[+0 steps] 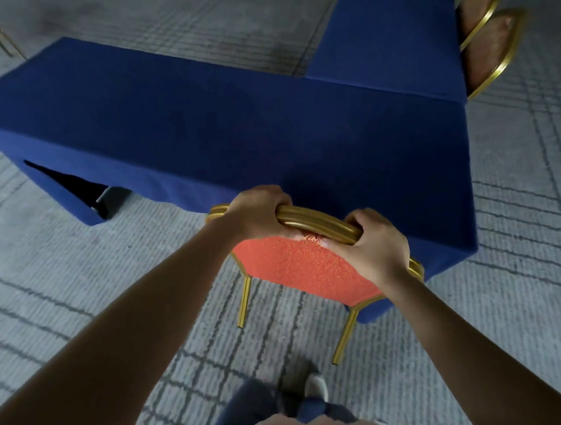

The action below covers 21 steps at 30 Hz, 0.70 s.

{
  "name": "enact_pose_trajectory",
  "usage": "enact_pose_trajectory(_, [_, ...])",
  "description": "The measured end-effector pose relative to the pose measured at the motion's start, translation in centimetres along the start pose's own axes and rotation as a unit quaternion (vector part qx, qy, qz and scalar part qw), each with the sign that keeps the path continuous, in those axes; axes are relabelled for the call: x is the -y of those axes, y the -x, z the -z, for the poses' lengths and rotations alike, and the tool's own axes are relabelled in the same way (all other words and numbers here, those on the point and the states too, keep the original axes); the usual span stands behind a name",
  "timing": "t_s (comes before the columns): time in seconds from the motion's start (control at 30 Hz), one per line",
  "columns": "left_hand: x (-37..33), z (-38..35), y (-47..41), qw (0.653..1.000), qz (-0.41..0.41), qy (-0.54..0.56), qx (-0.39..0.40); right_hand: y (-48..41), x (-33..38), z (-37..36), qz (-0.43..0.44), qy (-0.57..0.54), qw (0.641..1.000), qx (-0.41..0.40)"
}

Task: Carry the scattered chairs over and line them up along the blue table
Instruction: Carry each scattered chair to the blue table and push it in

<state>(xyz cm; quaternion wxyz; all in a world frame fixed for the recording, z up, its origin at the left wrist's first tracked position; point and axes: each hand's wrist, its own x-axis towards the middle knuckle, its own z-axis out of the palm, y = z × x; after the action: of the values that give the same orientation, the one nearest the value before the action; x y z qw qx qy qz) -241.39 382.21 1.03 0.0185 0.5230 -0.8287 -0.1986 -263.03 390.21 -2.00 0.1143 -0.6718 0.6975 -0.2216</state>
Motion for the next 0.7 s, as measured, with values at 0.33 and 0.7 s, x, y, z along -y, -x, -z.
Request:
enact_pose_trajectory(0.33, [1.8, -7.3, 11.8, 0.995, -0.05, -0.046, 0.077, 13.3, 2.6, -5.1, -0.021, 0.022, 0.997, 0.067])
enact_pose_trajectory(0.7, [1.3, -9.2, 15.3, 0.993, 0.002, -0.068, 0.098, 16.7, 6.0, -4.0, -0.118, 0.046, 0.979, 0.16])
